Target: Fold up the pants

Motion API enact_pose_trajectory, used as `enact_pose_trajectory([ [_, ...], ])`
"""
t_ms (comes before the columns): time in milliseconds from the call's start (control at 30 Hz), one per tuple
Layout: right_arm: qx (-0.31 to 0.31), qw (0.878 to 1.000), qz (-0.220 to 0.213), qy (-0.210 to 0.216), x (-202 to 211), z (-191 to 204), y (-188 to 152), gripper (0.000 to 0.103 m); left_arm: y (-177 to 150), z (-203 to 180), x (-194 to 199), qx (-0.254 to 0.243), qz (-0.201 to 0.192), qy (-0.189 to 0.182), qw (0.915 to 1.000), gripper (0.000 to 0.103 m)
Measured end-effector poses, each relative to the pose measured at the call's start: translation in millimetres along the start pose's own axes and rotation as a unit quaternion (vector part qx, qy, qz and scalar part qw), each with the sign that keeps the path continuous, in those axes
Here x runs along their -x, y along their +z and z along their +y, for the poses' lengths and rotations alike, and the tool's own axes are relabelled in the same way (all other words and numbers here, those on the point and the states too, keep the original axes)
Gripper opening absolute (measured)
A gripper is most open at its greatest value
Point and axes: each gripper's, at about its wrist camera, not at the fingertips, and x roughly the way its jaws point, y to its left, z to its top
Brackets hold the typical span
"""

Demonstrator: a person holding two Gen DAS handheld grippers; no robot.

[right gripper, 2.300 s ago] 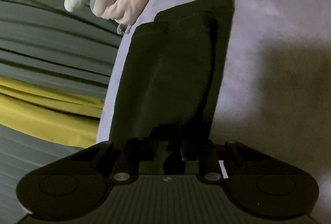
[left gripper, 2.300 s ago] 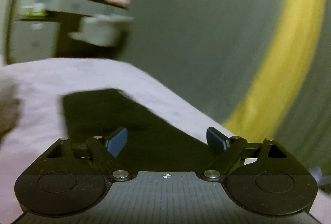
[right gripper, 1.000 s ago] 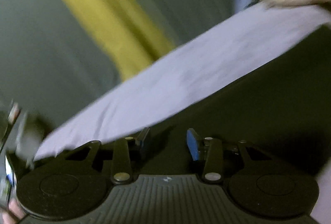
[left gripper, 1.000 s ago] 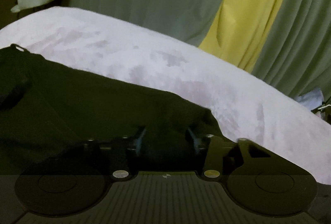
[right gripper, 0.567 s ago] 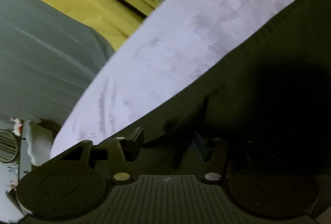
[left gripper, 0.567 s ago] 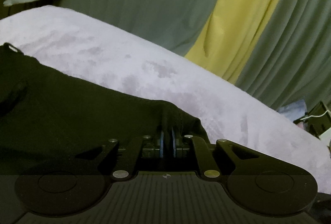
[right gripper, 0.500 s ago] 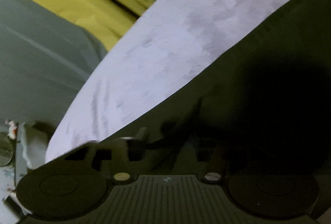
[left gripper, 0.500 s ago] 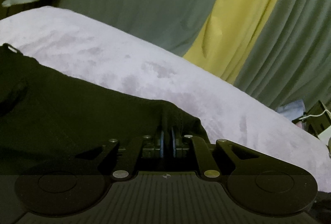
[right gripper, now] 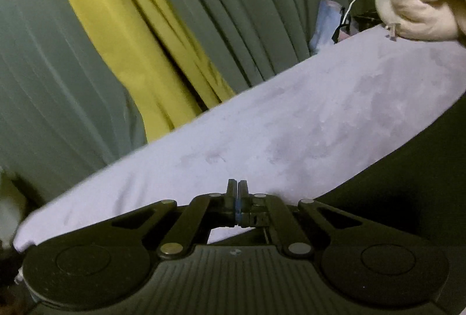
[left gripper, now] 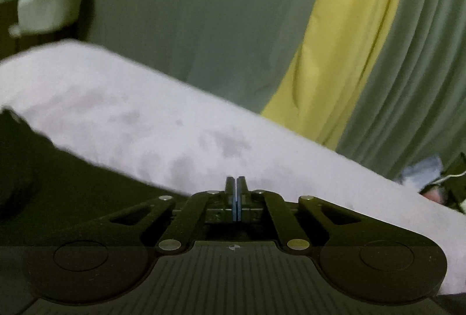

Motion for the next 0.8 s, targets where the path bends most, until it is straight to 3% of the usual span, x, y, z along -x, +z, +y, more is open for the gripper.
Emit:
enact_pose_trajectory([
  [133, 0.050, 0.997, 0.020, 0.062, 19, 12, -30, 0.001, -25, -9, 38, -0.036, -0.017, -0.017, 0.9990, 0.034],
  [233, 0.131, 0.989, 0.026, 0.067, 26, 23, -64, 0.001, -63, -20, 69, -0.079, -0.024, -0.043, 0.9956, 0.043],
  [367, 0.199, 0.979, 0.022, 0.050, 12, 37, -96, 0.001, -113, -34, 85, -0.137, -0.032, -0.031, 0.9896, 0.044],
  [433, 0.238, 0.970, 0.009, 0.050, 8, 49, -110, 0.001, -123, -42, 76, -0.172, -0.016, -0.026, 0.9846, 0.046],
  [533, 0.273, 0.960, 0.019, 0.054, -3, 63, -126, 0.001, -123, -45, 58, -0.188, -0.017, -0.009, 0.9820, 0.048],
  [600, 0.282, 0.959, 0.022, 0.034, -15, 67, -132, 0.001, -120, -45, 44, -0.188, -0.019, 0.002, 0.9819, 0.048],
  [800, 0.301, 0.954, -0.004, -0.015, -43, 75, -115, 0.001, -108, -51, 11, -0.205, -0.058, 0.017, 0.9768, 0.048],
])
